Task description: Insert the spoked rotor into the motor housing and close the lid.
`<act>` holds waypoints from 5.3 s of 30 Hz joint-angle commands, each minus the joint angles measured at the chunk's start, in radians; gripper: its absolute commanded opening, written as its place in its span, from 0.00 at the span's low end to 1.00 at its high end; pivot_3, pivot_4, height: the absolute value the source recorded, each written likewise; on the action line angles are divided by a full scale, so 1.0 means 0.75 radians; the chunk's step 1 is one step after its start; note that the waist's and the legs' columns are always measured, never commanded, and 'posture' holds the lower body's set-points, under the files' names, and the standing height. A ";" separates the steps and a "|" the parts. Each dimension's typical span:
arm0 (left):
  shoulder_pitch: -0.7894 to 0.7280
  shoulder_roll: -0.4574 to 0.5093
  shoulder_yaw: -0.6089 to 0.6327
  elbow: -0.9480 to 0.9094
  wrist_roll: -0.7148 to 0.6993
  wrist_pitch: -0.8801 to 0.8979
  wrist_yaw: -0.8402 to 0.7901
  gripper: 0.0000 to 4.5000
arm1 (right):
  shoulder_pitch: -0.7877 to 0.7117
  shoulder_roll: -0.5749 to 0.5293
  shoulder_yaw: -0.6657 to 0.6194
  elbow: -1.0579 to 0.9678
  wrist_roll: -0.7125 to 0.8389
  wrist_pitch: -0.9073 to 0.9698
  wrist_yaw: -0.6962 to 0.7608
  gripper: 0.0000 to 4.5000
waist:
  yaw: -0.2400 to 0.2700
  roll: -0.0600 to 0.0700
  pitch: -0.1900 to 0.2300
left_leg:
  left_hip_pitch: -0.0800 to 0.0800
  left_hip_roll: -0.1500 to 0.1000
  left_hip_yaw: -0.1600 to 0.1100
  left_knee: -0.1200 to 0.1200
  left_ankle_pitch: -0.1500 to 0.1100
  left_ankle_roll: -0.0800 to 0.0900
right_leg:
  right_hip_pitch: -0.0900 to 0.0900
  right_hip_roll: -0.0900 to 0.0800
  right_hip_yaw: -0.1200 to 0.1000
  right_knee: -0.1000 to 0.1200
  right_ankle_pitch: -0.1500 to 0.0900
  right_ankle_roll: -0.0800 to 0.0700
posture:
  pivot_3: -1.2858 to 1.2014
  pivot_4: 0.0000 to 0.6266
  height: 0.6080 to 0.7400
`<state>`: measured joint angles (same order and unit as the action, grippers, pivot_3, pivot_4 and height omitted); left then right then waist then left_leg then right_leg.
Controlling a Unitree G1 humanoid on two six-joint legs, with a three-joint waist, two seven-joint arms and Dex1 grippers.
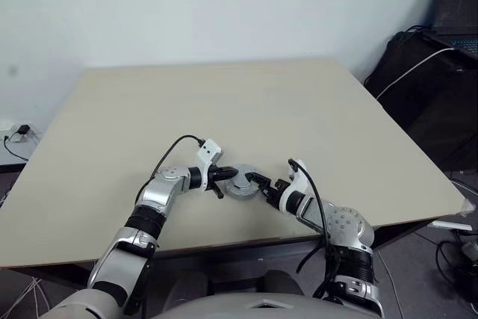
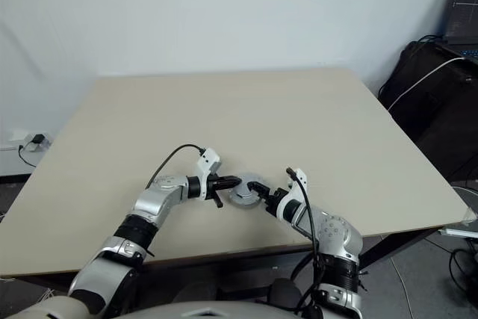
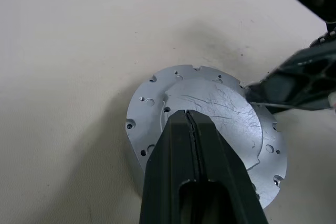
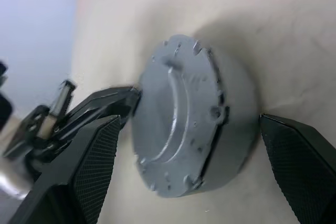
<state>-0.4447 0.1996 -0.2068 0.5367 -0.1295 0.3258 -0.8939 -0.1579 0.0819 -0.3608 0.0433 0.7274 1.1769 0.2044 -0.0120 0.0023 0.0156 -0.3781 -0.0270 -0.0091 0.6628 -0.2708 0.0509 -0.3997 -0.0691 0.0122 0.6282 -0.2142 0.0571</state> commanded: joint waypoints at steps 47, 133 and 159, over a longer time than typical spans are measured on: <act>0.076 0.030 -0.003 -0.056 0.011 0.041 0.028 0.00 | 0.035 0.124 0.072 -0.054 0.358 0.031 -0.143 0.27 | -0.016 0.002 0.000 | -0.001 0.001 0.002 -0.001 0.000 0.000 | 0.001 0.005 0.002 0.000 -0.002 0.001 | 0.52 0.00 1.00; 1.215 -0.517 0.323 -1.137 -1.660 0.290 0.779 0.80 | 0.128 -0.106 0.359 -0.153 1.249 -0.014 -0.419 0.27 | -0.020 0.004 0.015 | -0.022 0.003 0.006 0.005 0.000 0.003 | -0.017 0.008 0.001 -0.004 -0.005 0.001 | 0.52 0.00 1.00; 1.220 -0.504 0.282 -1.184 -1.658 0.216 0.863 0.48 | 0.138 -0.200 0.426 -0.239 1.137 -0.112 -0.330 1.00 | -0.017 0.003 0.016 | -0.022 0.003 0.006 0.005 0.000 0.004 | -0.016 0.008 0.002 -0.004 -0.005 0.001 | 0.52 0.00 1.00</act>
<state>0.4900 -0.0985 0.0553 -0.3091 -1.3581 0.4934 -0.2346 -0.0358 -0.0713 -0.0434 -0.0927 1.5669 1.1015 -0.0621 -0.0245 0.0043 0.0274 -0.3942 -0.0248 -0.0046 0.6667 -0.2706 0.0536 -0.4114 -0.0628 0.0136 0.6255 -0.2182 0.0579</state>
